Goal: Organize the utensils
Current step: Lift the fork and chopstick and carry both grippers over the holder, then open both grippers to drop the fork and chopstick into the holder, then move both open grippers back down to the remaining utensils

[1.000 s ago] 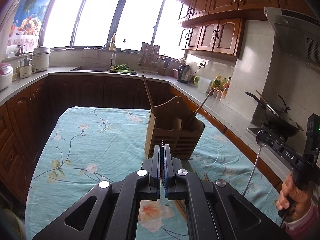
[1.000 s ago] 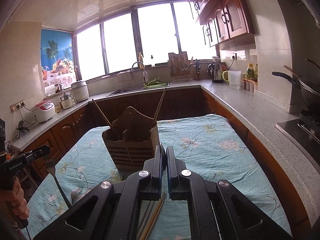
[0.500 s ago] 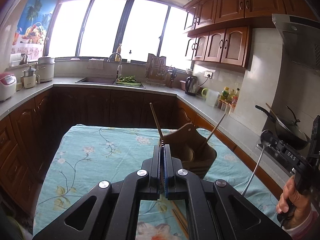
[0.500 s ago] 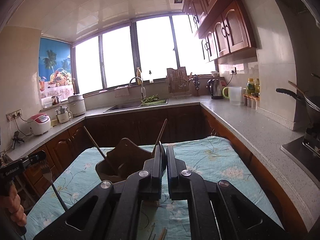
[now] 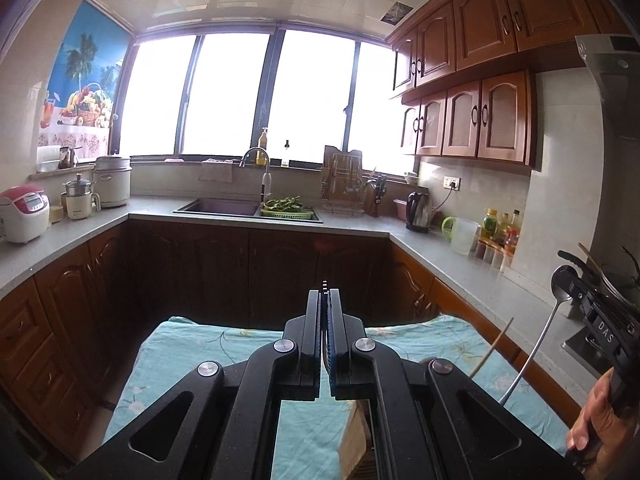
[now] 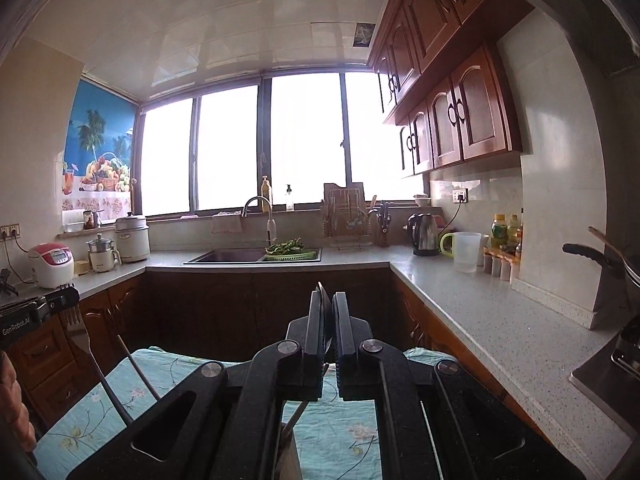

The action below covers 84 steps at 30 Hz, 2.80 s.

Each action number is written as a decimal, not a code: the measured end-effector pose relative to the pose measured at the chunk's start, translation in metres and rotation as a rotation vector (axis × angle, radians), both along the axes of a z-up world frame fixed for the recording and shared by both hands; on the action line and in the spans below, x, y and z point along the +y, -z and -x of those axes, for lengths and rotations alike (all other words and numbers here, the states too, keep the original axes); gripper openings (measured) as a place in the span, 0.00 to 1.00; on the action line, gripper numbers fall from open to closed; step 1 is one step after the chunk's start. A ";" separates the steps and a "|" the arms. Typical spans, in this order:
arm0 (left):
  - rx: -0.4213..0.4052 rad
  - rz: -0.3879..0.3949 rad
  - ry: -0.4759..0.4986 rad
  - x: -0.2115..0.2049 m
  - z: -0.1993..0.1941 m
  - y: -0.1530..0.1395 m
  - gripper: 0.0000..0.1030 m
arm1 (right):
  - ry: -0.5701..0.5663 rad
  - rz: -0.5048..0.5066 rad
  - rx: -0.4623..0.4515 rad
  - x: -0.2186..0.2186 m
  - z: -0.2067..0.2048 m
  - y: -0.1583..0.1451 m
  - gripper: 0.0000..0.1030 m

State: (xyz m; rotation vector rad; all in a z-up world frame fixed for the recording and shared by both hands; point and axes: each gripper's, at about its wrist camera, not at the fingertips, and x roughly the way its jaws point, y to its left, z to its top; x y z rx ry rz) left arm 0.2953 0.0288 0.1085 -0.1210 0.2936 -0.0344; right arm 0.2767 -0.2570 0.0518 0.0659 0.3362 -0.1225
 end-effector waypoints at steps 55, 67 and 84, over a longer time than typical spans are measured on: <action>0.115 0.017 0.135 -0.003 -0.043 0.062 0.21 | -0.137 -0.185 0.234 -0.010 -0.014 0.085 0.33; 0.087 0.022 0.024 0.009 0.027 0.064 0.79 | -0.121 -0.316 0.181 -0.030 0.035 0.053 0.90; 0.197 0.136 0.043 0.018 0.132 0.075 0.94 | -0.085 -0.398 0.251 -0.024 0.153 0.063 0.99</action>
